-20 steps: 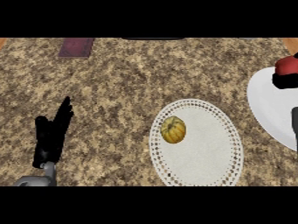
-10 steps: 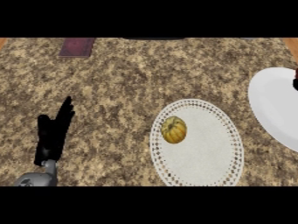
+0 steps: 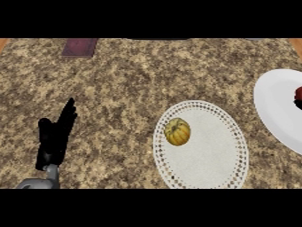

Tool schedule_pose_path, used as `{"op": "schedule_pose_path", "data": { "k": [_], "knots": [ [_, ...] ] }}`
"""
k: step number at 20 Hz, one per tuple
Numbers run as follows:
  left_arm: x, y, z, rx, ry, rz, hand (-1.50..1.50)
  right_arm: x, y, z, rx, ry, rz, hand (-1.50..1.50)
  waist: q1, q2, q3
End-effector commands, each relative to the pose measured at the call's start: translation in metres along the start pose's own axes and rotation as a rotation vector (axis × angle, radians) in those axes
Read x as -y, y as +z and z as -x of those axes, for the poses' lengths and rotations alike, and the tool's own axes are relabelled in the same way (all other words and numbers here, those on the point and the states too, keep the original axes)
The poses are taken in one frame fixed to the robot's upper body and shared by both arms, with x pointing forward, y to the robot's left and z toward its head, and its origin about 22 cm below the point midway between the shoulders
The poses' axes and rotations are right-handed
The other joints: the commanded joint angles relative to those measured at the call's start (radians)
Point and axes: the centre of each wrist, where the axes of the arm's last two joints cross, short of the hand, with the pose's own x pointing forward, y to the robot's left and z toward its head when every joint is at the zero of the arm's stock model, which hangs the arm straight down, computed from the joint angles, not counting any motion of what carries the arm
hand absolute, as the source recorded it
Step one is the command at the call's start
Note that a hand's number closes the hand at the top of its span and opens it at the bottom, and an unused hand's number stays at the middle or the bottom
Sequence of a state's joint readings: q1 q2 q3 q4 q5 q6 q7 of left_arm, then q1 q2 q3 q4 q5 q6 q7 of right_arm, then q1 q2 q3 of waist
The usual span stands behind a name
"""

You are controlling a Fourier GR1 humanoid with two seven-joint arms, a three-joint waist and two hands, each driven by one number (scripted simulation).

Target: Pick the bell pepper from the placemat and place it in the plate

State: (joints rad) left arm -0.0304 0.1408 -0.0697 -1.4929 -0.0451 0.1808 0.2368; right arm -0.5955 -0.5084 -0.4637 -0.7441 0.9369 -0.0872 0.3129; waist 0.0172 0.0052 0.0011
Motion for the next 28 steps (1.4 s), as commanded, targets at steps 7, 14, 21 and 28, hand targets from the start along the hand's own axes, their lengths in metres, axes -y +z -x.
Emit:
{"op": "schedule_pose_path", "data": {
  "k": [7, 14, 21, 28],
  "knots": [
    [0.008, -0.005, 0.000, -0.008, -0.001, -0.009, 0.00, -0.008, -0.009, 0.034, 0.150, -0.096, -0.157, -1.50, -0.012, -0.002, 0.000],
    [-0.003, 0.003, 0.011, -0.011, 0.001, -0.033, 0.00, 0.019, -0.011, 0.032, 0.291, -0.644, 0.061, -1.50, -0.031, -0.008, 0.001],
    [-0.001, 0.006, -0.005, -0.010, -0.006, -0.011, 0.00, 0.027, -0.004, 0.103, 0.301, -0.840, 0.041, -1.50, -0.022, -0.007, 0.000],
    [0.020, -0.011, 0.003, -0.006, -0.007, -0.012, 0.00, -0.002, 0.000, 0.121, 0.359, -0.861, 0.008, -1.50, -0.012, -0.001, 0.000]
  ]
}}
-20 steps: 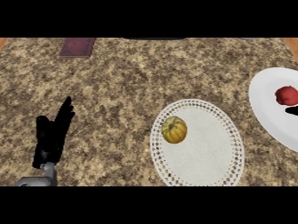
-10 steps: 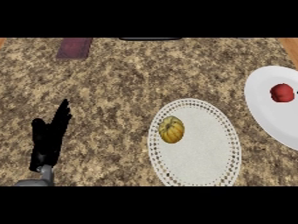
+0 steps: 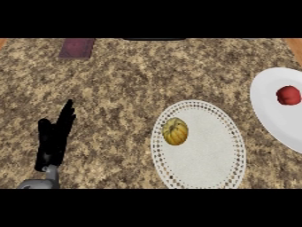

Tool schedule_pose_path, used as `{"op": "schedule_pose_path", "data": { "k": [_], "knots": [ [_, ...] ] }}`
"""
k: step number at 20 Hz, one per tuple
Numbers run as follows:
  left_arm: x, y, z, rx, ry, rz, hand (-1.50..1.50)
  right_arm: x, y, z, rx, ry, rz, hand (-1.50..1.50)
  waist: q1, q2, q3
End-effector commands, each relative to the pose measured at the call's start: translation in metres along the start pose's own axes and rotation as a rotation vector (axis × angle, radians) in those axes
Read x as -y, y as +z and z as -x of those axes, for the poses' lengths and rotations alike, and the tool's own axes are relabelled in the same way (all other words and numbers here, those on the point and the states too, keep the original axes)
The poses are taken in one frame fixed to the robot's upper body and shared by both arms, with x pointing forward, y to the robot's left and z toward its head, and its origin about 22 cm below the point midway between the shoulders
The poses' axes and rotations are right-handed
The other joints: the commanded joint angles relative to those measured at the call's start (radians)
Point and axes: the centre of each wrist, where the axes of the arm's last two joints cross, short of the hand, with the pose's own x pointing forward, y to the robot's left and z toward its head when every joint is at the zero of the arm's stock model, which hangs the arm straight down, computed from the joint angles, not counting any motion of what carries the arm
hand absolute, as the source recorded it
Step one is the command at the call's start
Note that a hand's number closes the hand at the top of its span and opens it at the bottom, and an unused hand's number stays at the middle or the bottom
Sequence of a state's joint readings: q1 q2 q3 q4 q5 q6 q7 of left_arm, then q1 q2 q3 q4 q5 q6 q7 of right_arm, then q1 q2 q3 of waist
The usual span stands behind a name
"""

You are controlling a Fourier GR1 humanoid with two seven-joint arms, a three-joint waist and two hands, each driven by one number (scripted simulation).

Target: Pick the bell pepper from the placemat and place it in the plate

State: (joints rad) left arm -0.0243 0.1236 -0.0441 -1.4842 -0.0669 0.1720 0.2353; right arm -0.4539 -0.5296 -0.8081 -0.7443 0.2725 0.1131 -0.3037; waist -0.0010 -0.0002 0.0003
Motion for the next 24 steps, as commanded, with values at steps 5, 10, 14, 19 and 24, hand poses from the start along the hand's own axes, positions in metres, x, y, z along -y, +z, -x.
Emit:
{"op": "schedule_pose_path", "data": {
  "k": [5, 10, 14, 19, 24],
  "knots": [
    [-0.010, 0.004, 0.008, 0.004, -0.016, 0.016, 0.00, -0.016, 0.005, 0.024, 0.058, -0.019, -0.021, -1.50, 0.012, 0.003, 0.001],
    [0.000, 0.014, -0.007, 0.005, -0.002, 0.009, 0.00, -0.020, 0.010, 0.022, 0.021, 0.032, 0.007, -1.50, 0.007, 0.000, 0.000],
    [-0.003, -0.013, -0.013, 0.013, -0.010, 0.005, 0.00, -0.013, 0.004, 0.019, -0.027, 0.084, 0.039, -1.50, 0.005, 0.002, 0.000],
    [-0.003, -0.004, 0.002, 0.011, 0.002, -0.015, 0.00, -0.021, 0.014, 0.035, -0.026, 0.104, 0.052, -1.50, 0.005, 0.001, 0.000],
    [0.007, 0.001, 0.017, 0.022, -0.011, 0.005, 0.00, -0.006, 0.017, 0.038, -0.064, 0.137, 0.101, -1.50, 0.005, 0.001, 0.000]
  ]
}}
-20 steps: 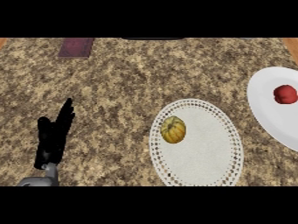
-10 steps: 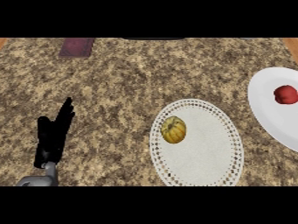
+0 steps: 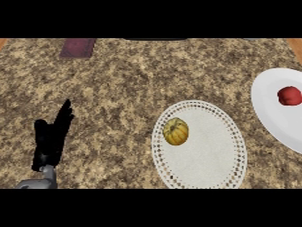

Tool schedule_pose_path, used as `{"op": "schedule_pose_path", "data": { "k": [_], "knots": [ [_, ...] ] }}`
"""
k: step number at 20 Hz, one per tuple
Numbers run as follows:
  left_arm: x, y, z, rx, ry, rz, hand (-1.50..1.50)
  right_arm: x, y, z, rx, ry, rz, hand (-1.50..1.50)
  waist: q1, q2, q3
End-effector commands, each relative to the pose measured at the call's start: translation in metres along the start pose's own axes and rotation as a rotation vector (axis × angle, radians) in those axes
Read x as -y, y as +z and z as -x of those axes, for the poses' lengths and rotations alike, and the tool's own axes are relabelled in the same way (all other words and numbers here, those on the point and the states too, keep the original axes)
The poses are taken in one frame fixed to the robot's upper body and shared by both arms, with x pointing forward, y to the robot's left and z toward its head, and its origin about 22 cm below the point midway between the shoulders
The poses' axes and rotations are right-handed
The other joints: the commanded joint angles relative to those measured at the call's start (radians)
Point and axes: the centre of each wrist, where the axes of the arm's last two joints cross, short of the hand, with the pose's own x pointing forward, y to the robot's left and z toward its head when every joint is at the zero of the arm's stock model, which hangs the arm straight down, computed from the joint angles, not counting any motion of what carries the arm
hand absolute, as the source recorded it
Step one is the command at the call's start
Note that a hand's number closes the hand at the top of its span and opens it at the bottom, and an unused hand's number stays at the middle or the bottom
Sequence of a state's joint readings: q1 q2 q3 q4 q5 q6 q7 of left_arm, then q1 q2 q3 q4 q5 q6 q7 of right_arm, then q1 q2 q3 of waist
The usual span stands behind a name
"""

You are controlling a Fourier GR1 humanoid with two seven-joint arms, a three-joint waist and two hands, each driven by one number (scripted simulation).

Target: Pick the bell pepper from the placemat and place it in the plate

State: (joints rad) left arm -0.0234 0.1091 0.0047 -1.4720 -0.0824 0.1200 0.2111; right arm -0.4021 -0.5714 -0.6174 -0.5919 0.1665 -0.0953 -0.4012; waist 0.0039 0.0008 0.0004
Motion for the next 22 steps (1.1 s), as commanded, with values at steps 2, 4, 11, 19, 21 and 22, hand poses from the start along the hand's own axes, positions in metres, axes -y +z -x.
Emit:
{"op": "schedule_pose_path", "data": {
  "k": [2, 4, 11, 19, 21, 22],
  "knots": [
    [0.015, 0.005, -0.009, 0.005, -0.004, 0.024, 0.00, 0.014, 0.005, 0.010, -0.011, 0.026, 0.022, -1.50, -0.001, 0.000, 0.000],
    [0.006, 0.019, 0.010, -0.006, -0.009, 0.024, 0.00, 0.018, -0.001, 0.012, -0.041, 0.029, 0.056, -1.50, 0.008, 0.001, 0.001],
    [0.015, -0.001, -0.011, -0.006, -0.006, 0.005, 0.00, 0.055, 0.013, 0.032, -0.061, 0.060, 0.066, -1.50, 0.004, 0.002, 0.001],
    [0.006, 0.015, 0.008, -0.017, -0.003, 0.006, 0.00, 0.081, 0.027, 0.045, -0.035, 0.034, 0.137, -1.50, 0.000, 0.000, 0.000],
    [-0.008, 0.013, 0.006, -0.007, -0.005, -0.002, 0.00, 0.075, 0.034, 0.055, -0.042, 0.058, 0.156, -1.50, 0.004, 0.001, 0.001],
    [-0.008, 0.007, -0.005, -0.005, -0.003, -0.011, 0.00, 0.080, 0.036, 0.057, -0.061, 0.039, 0.189, -1.50, 0.004, 0.002, 0.001]
  ]
}}
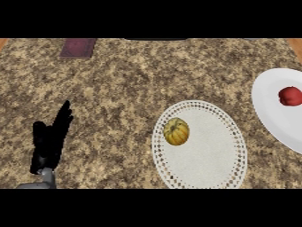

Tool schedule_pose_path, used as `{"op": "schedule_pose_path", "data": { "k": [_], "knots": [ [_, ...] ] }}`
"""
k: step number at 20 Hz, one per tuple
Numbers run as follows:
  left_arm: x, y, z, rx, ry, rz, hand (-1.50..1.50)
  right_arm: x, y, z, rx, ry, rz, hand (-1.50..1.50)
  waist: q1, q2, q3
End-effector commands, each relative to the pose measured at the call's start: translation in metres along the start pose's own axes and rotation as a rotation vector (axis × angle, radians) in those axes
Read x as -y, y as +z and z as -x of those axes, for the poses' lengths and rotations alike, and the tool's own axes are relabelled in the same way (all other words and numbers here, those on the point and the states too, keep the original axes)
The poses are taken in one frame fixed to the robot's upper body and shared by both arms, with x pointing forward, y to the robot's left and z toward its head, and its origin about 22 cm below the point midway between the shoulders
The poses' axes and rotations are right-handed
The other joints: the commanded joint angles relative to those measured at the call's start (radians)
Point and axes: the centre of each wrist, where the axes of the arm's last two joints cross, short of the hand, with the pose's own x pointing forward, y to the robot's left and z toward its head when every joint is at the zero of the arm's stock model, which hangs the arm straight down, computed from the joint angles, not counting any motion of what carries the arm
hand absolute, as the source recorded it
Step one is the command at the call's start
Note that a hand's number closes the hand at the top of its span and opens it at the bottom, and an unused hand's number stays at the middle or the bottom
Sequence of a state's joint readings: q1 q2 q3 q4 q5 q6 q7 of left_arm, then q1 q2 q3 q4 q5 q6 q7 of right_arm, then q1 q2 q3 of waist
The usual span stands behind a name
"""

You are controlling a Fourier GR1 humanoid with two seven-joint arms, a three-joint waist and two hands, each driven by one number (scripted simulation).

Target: Pick the bell pepper from the placemat and place it in the plate

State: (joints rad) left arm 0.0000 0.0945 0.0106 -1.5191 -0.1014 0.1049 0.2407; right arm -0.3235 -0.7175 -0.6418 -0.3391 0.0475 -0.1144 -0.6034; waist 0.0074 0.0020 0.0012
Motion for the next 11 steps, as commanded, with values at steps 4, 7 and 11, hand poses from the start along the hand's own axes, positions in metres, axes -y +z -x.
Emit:
{"op": "schedule_pose_path", "data": {
  "k": [4, 7, 11],
  "knots": [
    [0.001, -0.006, 0.004, 0.008, 0.002, -0.001, 0.00, 0.011, 0.007, 0.013, -0.034, 0.019, 0.092, -1.50, 0.005, 0.003, 0.002],
    [0.005, -0.012, 0.017, 0.002, -0.008, -0.013, 0.00, 0.027, 0.011, 0.017, -0.022, 0.035, 0.073, -1.50, 0.002, 0.002, 0.001],
    [0.014, -0.004, 0.010, 0.023, 0.011, 0.014, 0.00, 0.047, 0.013, 0.019, -0.048, 0.082, 0.091, -1.50, 0.003, 0.002, 0.001]
  ]
}}
